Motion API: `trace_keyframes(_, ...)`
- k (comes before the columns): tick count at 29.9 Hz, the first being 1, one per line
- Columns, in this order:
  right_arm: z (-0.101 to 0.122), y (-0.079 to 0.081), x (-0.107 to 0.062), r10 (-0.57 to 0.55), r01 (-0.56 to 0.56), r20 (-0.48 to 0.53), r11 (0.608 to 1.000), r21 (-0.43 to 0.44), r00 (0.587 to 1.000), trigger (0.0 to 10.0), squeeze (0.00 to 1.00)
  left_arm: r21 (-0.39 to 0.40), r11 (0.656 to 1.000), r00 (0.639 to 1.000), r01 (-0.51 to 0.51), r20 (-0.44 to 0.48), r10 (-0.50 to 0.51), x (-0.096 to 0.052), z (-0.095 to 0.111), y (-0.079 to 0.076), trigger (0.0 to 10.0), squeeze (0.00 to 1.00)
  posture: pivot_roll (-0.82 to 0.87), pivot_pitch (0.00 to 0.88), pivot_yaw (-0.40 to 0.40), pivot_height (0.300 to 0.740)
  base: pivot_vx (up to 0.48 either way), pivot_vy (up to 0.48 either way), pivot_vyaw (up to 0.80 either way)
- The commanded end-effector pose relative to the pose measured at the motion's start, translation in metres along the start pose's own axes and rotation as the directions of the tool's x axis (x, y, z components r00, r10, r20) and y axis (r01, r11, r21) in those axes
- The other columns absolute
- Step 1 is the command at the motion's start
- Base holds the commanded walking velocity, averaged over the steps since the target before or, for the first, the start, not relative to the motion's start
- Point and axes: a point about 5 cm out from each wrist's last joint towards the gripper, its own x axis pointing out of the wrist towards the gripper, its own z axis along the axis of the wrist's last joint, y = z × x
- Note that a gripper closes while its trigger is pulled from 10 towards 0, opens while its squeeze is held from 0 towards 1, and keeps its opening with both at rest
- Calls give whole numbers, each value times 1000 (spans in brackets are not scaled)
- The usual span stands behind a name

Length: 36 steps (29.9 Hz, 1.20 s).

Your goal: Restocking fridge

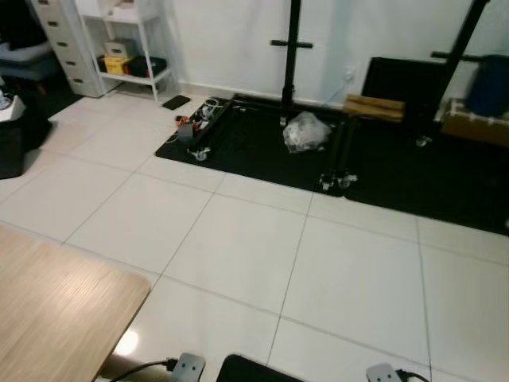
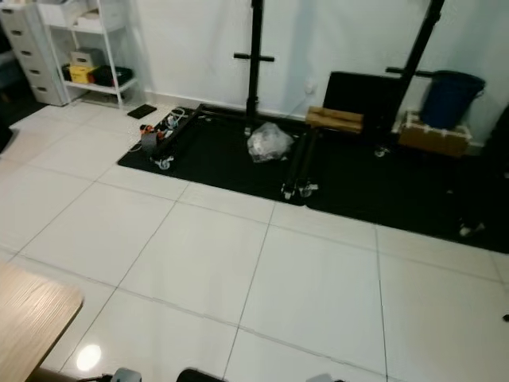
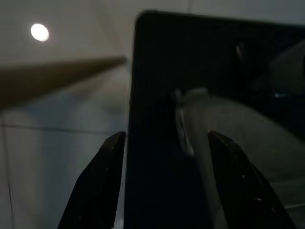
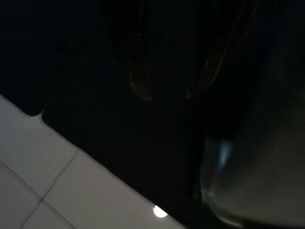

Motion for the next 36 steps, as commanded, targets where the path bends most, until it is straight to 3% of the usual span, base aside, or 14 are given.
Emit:
trace_keyframes(1,4,2,0,6,-6,11,1000,-1,1000,10000,0,11,1000,1000,9,-7,-9,0,-2,-2,10000,0,43,0,-14,740,364,0,0)
trace_keyframes(18,4,3,1,-4,4,11,1000,21,1000,10000,0,19,1000,1000,15,-8,-15,0,-3,-2,10000,0,44,0,-11,740,368,0,0)
trace_keyframes(27,3,3,1,-7,7,2,1000,27,1000,10000,0,19,1000,1000,18,-4,-18,0,-2,-2,10000,0,43,0,-12,740,371,0,-788)
trace_keyframes(36,5,2,1,-14,13,13,999,30,1000,10000,0,21,1000,1000,19,-1,-19,0,-1,-3,10000,0,44,0,-13,740,375,0,0)
